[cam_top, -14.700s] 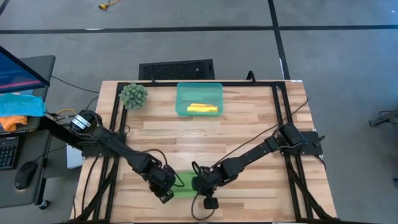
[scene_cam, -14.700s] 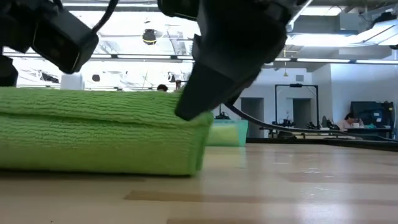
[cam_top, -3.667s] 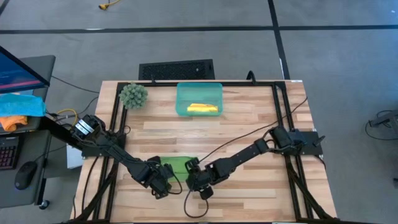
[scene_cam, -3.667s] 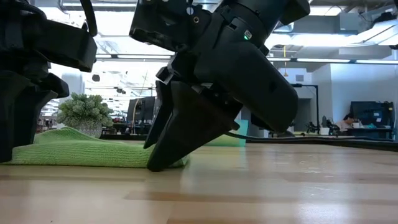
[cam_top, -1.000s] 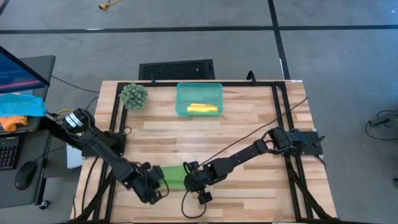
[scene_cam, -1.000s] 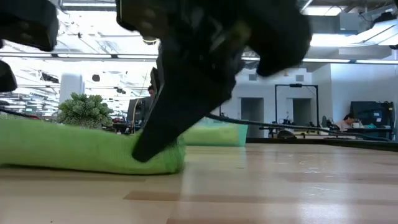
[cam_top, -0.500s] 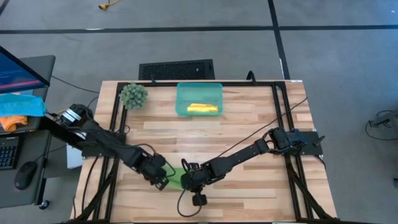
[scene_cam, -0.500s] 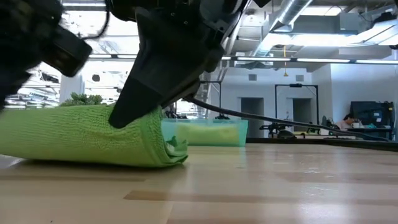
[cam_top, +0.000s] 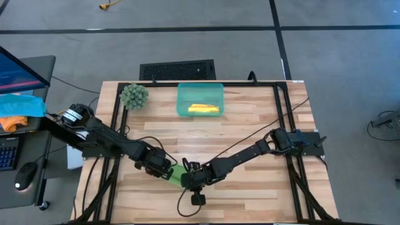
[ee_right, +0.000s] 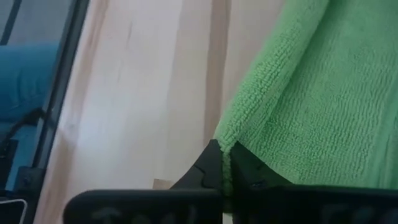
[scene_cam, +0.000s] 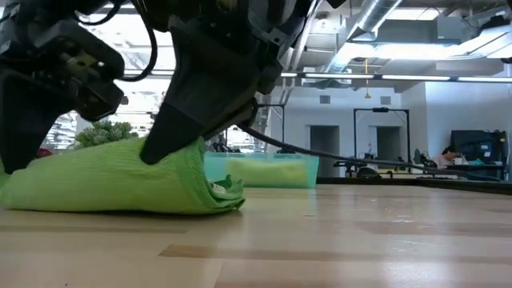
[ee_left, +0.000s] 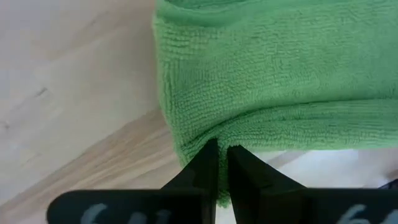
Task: Roll microfiber towels into tight, uniform cylinder then place into a basket
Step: Roll the green microfiber cloth
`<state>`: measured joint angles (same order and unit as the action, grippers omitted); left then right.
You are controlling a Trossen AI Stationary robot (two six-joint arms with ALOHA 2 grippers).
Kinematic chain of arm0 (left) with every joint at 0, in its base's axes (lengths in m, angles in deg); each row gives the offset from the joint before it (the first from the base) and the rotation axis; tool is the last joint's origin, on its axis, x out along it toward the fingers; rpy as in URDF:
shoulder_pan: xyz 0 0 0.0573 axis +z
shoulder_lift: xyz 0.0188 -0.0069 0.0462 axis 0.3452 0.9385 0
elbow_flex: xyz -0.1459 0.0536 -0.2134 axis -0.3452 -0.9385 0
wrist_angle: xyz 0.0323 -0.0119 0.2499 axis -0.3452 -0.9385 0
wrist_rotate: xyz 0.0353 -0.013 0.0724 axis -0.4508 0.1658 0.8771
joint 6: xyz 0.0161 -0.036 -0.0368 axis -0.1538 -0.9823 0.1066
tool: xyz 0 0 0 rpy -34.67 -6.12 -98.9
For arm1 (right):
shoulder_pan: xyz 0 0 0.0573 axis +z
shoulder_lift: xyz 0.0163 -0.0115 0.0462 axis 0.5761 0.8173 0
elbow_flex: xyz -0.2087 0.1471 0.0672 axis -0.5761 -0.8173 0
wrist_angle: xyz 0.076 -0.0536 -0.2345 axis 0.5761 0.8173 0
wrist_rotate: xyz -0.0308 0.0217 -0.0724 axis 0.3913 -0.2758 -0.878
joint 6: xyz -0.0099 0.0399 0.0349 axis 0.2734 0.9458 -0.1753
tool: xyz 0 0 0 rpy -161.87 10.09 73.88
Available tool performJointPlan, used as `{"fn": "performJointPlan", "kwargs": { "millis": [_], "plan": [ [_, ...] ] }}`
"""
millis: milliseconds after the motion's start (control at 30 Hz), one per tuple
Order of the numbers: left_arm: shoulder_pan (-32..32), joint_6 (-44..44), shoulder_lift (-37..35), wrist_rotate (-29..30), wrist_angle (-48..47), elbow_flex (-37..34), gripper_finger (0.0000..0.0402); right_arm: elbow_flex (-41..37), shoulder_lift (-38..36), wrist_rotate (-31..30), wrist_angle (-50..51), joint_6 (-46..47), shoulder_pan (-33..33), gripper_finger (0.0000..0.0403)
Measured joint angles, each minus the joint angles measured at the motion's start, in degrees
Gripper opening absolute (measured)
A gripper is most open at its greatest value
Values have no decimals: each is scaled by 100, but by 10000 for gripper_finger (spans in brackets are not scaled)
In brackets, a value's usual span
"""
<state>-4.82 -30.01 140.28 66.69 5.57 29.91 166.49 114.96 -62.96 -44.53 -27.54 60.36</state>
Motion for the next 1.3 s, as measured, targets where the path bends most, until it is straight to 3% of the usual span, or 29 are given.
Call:
{"fn": "performJointPlan", "kwargs": {
  "millis": [167,433,767,900,1100,1300],
  "plan": [
    [2,-337,131,-267,512,-209,15,2,0,-47,241,16,-51,34],
    [11,58,657,-828,1146,-212,15,-9,0,14,492,-34,-170,18],
    [-2,9,658,-909,974,-216,15,-26,2,-244,611,-380,-132,163],
    [-2,10,663,-911,974,-216,15,-28,-49,-10,820,-382,-223,197],
    [-2,11,665,-898,972,-216,15,-28,-498,-55,992,-433,-202,198],
    [-2,55,667,-882,973,-216,15,-48,-662,-639,264,-1533,118,181]
  ]
}}
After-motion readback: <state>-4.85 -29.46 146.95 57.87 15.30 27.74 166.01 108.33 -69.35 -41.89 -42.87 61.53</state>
